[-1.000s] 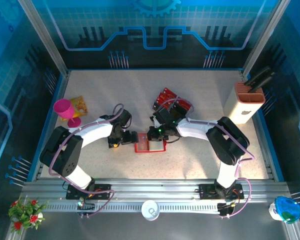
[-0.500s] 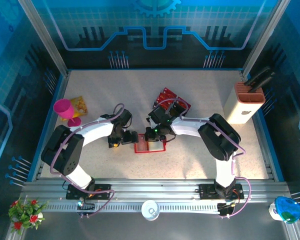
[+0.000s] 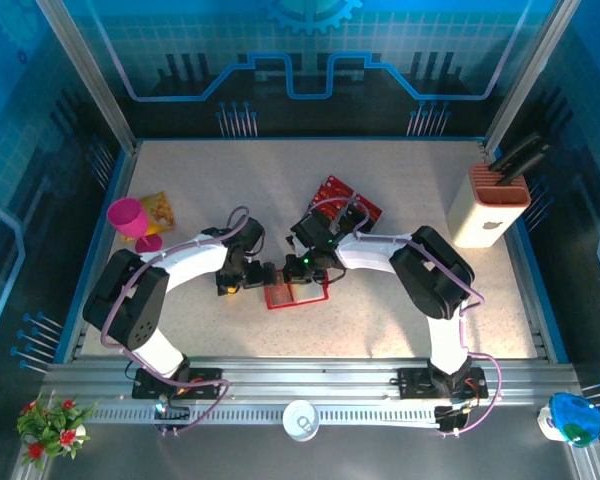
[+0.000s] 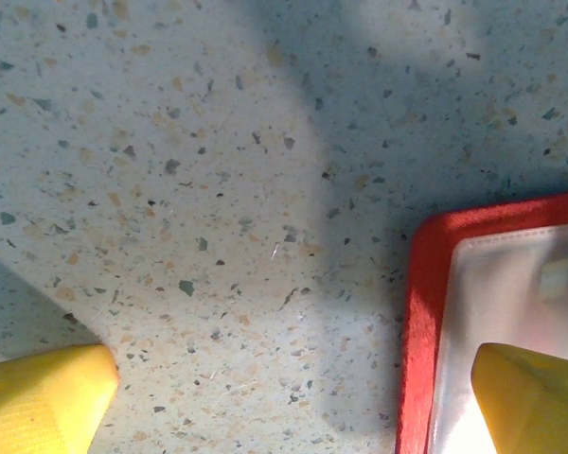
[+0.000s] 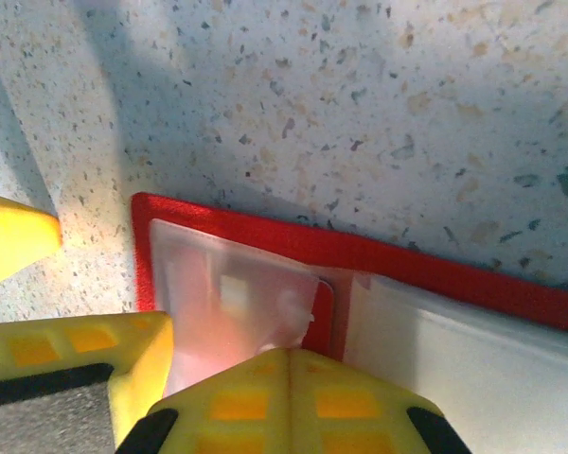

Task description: Put the credit cards into the card holder

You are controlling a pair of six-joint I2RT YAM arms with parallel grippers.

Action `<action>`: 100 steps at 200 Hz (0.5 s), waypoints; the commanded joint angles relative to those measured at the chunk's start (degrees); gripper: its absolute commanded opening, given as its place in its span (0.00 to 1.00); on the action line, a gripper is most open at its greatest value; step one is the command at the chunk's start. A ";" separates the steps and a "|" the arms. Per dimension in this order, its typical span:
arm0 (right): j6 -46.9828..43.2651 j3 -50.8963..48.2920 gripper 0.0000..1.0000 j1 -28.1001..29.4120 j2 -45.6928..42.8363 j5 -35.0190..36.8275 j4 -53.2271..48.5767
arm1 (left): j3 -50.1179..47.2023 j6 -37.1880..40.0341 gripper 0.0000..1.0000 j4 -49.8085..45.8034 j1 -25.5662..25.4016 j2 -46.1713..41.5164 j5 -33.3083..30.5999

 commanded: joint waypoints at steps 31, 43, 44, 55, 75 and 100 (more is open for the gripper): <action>-0.39 -3.16 0.24 -3.86 -12.24 2.23 -2.85 | 1.30 2.53 0.99 0.87 0.68 1.22 -0.12; -1.61 -4.10 0.32 -4.70 -14.75 4.12 -5.07 | 1.87 2.67 0.99 0.49 0.67 0.62 -0.03; -1.76 -4.16 0.33 -4.73 -15.02 4.28 -5.29 | 1.91 2.69 0.99 0.49 0.70 0.56 0.02; -3.01 -4.71 0.39 -5.33 -17.04 6.69 -7.74 | 2.45 2.81 0.99 0.16 0.65 0.09 0.18; -5.02 -5.42 0.47 -5.90 -19.55 11.66 -12.06 | 3.36 2.83 0.99 -0.19 0.67 -0.52 0.60; -7.07 -5.28 0.52 -6.08 -19.16 15.11 -16.22 | 4.41 2.96 0.99 -0.53 0.68 -0.89 1.03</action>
